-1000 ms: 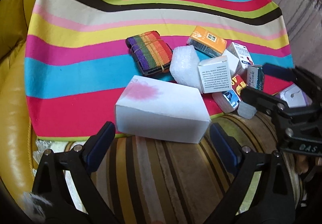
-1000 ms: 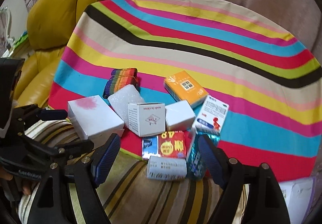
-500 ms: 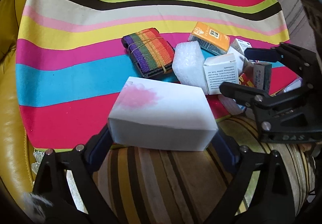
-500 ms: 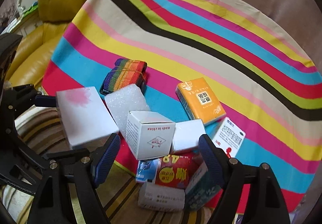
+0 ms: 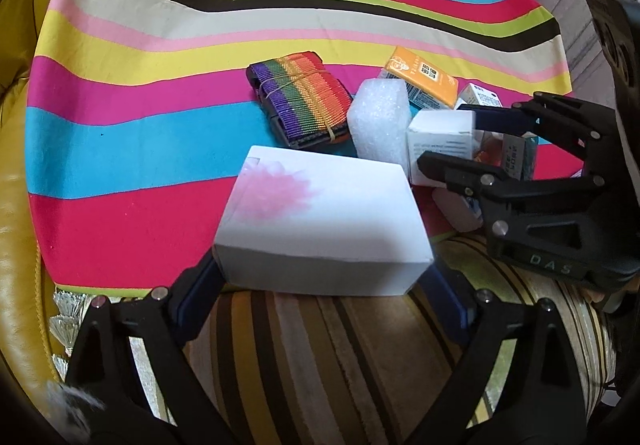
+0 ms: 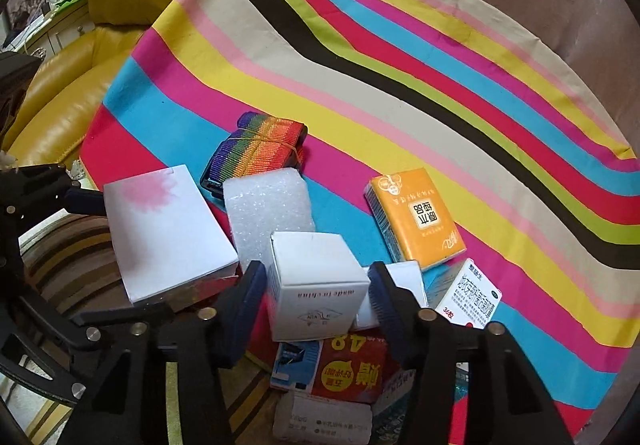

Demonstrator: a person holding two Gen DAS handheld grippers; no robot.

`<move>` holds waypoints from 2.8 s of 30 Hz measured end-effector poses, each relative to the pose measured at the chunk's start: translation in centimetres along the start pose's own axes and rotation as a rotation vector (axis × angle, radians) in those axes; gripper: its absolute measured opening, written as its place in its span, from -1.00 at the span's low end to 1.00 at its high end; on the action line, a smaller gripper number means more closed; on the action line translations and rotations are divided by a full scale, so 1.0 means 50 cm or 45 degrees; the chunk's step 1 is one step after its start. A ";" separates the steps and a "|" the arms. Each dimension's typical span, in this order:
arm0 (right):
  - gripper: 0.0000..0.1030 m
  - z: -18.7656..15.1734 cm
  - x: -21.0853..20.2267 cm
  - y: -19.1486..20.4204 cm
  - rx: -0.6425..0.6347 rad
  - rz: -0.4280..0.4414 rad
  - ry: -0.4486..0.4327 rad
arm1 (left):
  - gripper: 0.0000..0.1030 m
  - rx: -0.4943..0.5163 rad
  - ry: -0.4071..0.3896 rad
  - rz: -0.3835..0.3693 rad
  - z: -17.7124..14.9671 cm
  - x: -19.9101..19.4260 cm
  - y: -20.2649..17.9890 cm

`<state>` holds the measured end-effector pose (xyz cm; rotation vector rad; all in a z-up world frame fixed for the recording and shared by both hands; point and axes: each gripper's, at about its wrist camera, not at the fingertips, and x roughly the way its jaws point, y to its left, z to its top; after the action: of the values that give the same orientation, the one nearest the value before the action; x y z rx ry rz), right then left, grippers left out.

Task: Organize objects
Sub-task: 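Grasp the large white box with the left gripper while the right grasps a white cube box, then carry both white boxes to the purple-rimmed box and release them inside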

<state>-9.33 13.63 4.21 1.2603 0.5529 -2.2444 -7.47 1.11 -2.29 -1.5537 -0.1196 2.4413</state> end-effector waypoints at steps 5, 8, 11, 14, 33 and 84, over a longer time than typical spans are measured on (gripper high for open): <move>-0.05 -0.001 -0.004 0.012 -0.010 0.029 -0.006 | 0.80 -0.019 -0.019 0.016 -0.009 -0.005 -0.003; -0.11 -0.005 -0.007 0.023 -0.026 0.053 -0.010 | 0.80 -0.028 -0.028 0.024 -0.011 -0.012 -0.004; -0.15 -0.009 -0.010 0.029 -0.014 0.084 -0.010 | 0.80 -0.037 -0.042 0.028 -0.011 -0.015 0.002; -0.16 -0.015 -0.021 0.025 0.035 0.126 -0.023 | 0.80 -0.049 -0.055 0.029 -0.014 -0.021 0.001; -0.18 -0.079 -0.097 0.038 0.176 0.181 -0.107 | 0.79 -0.158 -0.160 0.035 -0.055 -0.079 0.009; -0.18 -0.549 -0.329 -0.271 1.146 -0.238 -0.200 | 0.79 0.501 -0.119 -0.236 -0.084 -0.081 -0.462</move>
<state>7.99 43.69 6.47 1.4208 -0.4946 -2.8374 1.68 22.19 4.06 -1.2031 0.1819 2.2249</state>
